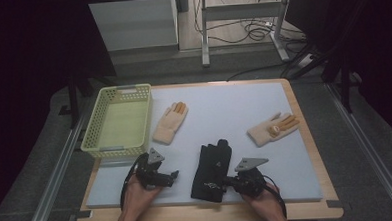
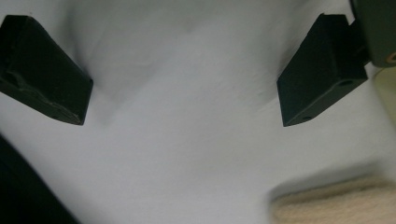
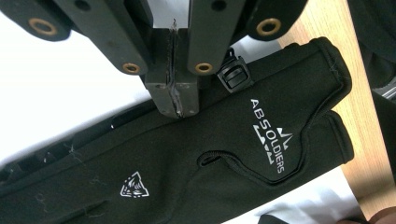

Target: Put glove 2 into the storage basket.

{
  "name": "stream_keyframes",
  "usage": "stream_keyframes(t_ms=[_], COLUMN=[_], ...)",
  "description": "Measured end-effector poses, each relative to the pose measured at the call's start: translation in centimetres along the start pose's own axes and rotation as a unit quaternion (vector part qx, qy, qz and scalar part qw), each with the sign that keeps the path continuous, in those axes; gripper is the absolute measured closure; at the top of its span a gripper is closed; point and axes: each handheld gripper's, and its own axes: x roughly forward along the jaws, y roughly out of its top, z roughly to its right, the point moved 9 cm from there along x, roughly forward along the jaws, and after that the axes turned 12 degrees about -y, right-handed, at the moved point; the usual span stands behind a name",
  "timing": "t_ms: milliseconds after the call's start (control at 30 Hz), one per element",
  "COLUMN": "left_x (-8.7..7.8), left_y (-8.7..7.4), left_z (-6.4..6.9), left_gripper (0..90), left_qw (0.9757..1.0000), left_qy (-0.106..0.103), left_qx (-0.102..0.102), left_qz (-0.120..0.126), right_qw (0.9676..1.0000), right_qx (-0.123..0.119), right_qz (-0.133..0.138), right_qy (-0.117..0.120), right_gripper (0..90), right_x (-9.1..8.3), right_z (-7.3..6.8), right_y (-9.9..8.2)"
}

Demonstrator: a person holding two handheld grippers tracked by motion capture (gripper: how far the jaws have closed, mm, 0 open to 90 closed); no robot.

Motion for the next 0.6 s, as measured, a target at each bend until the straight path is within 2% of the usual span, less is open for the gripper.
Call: stream_keyframes(t_ms=[67, 133, 300, 367, 433, 500, 600], left_x=[-0.2, -0.7, -1.1, -1.3, -1.3, -1.4, -1.4], left_y=[-0.2, -0.5, -0.9, -1.1, -1.3, -1.3, -1.4], left_z=[-0.4, -0.9, -1.4, -1.7, -2.0, -1.9, -2.0], left_gripper=[3.6, 3.3, 3.2, 2.6, 1.8, 1.9, 2.0], left_qw=[1.0, 0.9999, 0.9999, 0.9998, 0.9998, 0.9999, 0.9999], left_qy=[-0.001, 0.008, 0.014, 0.012, 0.001, 0.0, -0.003], left_qx=[-0.007, -0.009, -0.009, -0.013, -0.022, -0.014, -0.013], left_qz=[0.001, 0.0, -0.004, -0.001, -0.001, -0.003, -0.004], right_qw=[1.0, 1.0, 1.0, 1.0, 1.0, 1.0, 1.0], right_qx=[0.002, -0.001, 0.0, -0.001, -0.001, -0.001, -0.001], right_qz=[0.001, 0.003, 0.004, 0.006, 0.007, 0.008, 0.009], right_qy=[0.0, 0.0, -0.001, -0.001, -0.001, -0.002, -0.004], right_gripper=[87.4, 87.3, 87.1, 87.1, 87.1, 87.0, 87.0], right_x=[0.2, 0.3, 0.7, 0.9, 1.2, 1.5, 2.0], right_z=[-0.1, -0.2, -0.5, -0.6, -0.8, -0.9, -1.2], right_y=[0.1, 0.2, 0.5, 0.8, 1.0, 1.2, 1.7])
